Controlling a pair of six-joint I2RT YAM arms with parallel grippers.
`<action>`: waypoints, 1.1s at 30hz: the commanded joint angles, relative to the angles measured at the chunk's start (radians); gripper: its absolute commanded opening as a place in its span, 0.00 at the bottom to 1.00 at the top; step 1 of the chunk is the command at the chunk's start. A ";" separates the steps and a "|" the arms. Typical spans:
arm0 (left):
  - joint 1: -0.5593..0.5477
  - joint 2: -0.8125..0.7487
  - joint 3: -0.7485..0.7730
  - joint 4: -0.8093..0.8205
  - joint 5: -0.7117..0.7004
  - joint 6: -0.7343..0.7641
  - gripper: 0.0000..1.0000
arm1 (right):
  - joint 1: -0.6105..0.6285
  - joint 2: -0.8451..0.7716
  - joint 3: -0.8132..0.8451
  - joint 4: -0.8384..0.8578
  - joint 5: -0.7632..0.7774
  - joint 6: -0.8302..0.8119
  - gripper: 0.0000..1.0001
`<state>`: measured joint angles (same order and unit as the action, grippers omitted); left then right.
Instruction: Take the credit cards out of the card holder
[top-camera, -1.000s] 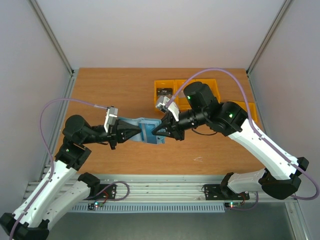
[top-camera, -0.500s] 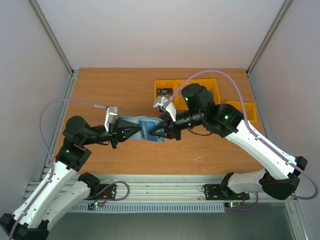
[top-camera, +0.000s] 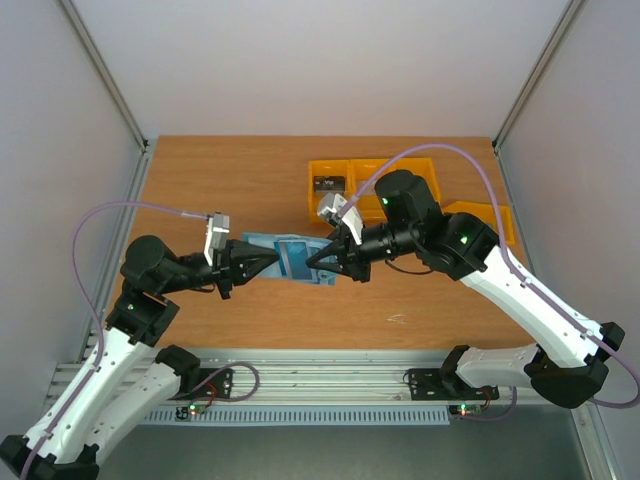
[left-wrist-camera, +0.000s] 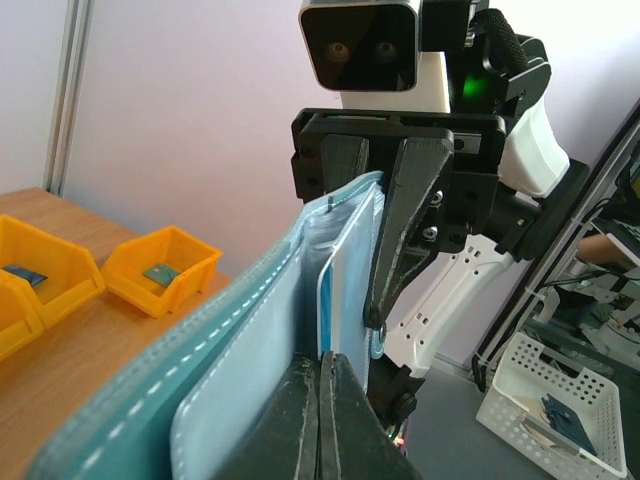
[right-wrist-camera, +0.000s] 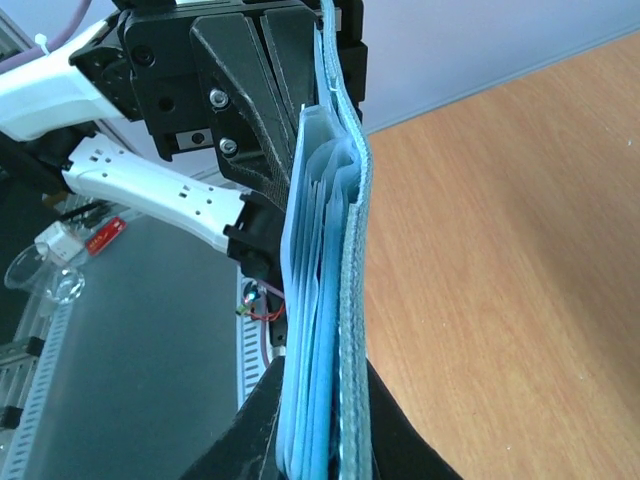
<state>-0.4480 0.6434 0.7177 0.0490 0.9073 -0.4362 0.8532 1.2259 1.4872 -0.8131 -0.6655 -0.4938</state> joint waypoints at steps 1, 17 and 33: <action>0.014 -0.015 0.009 -0.038 -0.009 0.044 0.00 | -0.014 -0.038 -0.007 -0.007 -0.016 -0.007 0.01; 0.019 -0.024 0.012 -0.113 -0.009 0.115 0.00 | -0.042 -0.074 -0.022 -0.038 0.012 0.013 0.01; 0.020 -0.060 0.014 -0.212 -0.176 0.234 0.00 | -0.251 -0.075 -0.164 -0.044 -0.065 0.120 0.01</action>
<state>-0.4324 0.5968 0.7177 -0.1619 0.7616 -0.2337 0.6270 1.1542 1.3388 -0.8757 -0.6785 -0.4152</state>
